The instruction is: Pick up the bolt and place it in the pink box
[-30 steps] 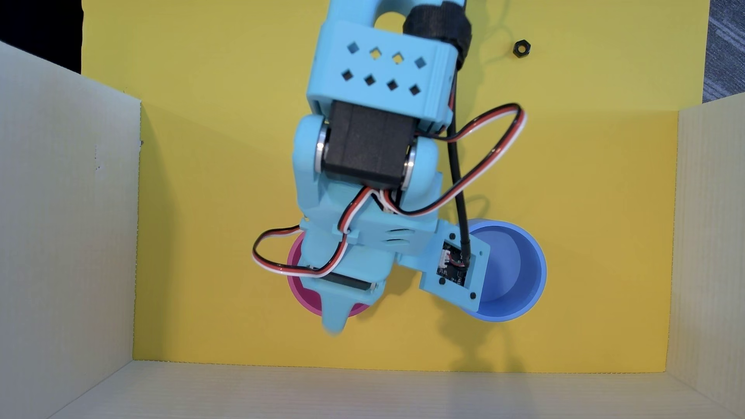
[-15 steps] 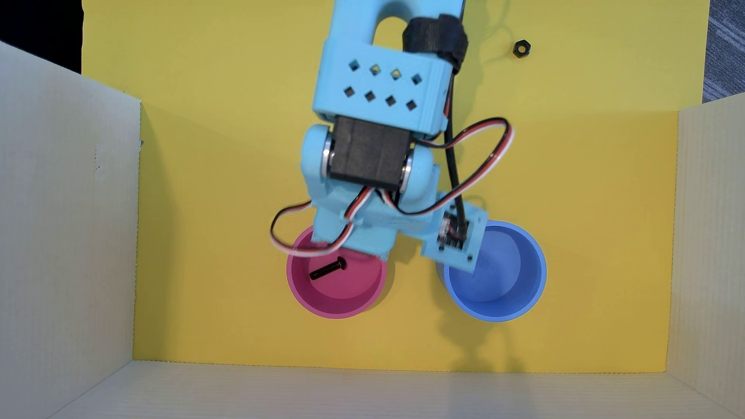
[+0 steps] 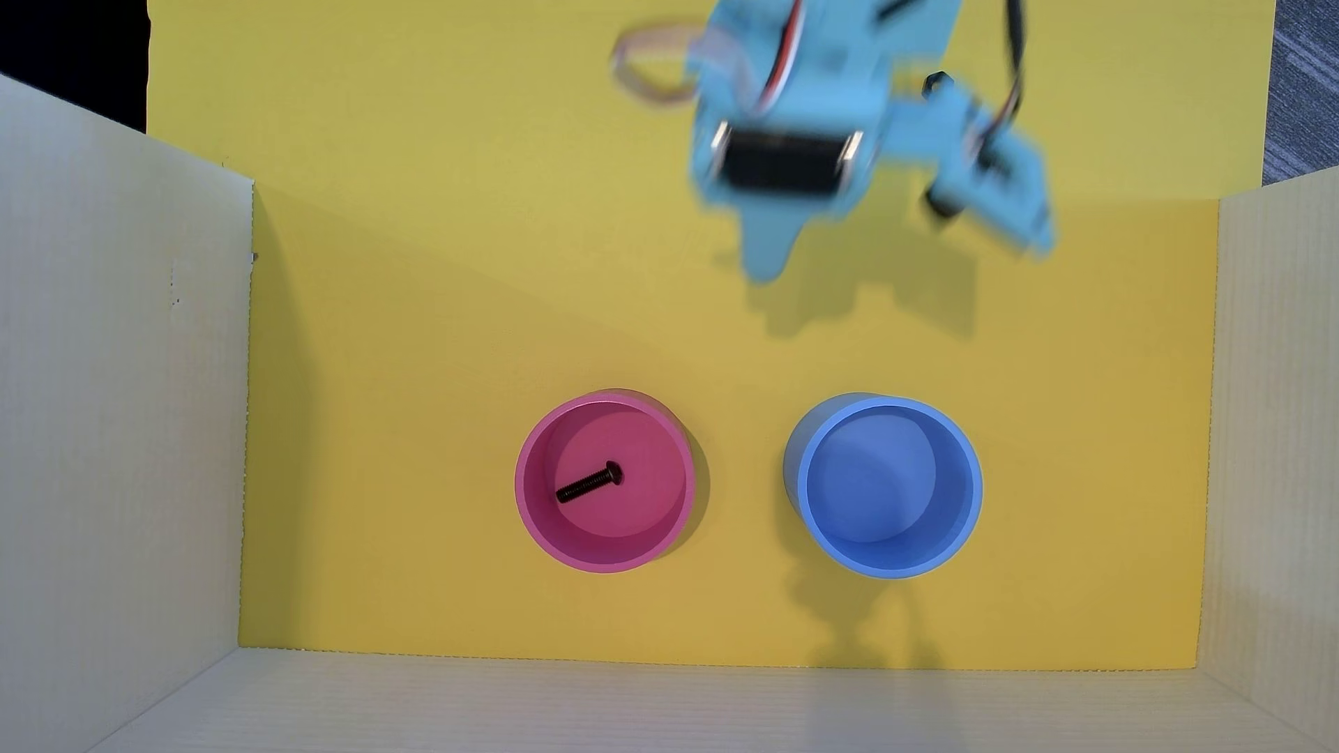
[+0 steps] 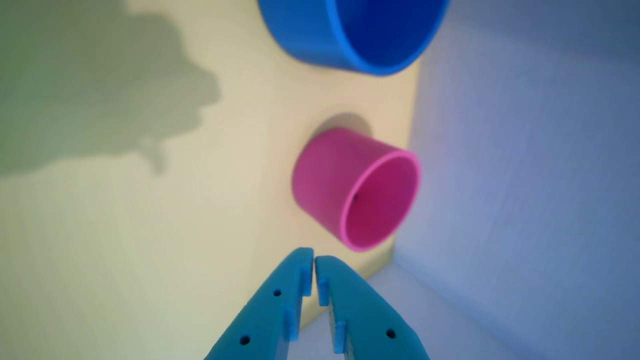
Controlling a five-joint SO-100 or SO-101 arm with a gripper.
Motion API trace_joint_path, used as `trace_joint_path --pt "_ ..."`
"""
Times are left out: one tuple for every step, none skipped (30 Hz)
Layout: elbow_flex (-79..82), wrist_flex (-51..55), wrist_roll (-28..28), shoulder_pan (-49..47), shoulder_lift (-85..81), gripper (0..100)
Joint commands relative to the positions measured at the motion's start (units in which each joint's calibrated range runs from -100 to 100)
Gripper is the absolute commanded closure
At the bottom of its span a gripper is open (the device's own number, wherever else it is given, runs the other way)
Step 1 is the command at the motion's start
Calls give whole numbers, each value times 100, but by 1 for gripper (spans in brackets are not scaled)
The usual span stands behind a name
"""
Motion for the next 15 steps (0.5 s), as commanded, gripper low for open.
trace_joint_path --pt "1064 -334 -21 -28 -1633 99" --pt "1335 -394 -21 -28 -2012 99" --pt "1588 -463 -21 -28 -2374 99" --pt "1833 -514 -21 -28 -2735 99" --pt "2086 -540 -21 -28 -3097 99" --pt "2312 -540 -21 -28 -3451 99" --pt "2529 -531 -21 -28 -3804 99" --pt "2810 -514 -21 -28 -4259 99" --pt "3081 -480 -21 -28 -4747 99" --pt "3190 -471 -21 -28 -4857 99" --pt "3307 -454 -21 -28 -4966 99" --pt "3407 -454 -21 -28 -4924 99" --pt "3506 -454 -21 -28 -4865 99" --pt "3597 -454 -21 -28 -4756 99" --pt "3660 -428 -36 -28 -4722 99"
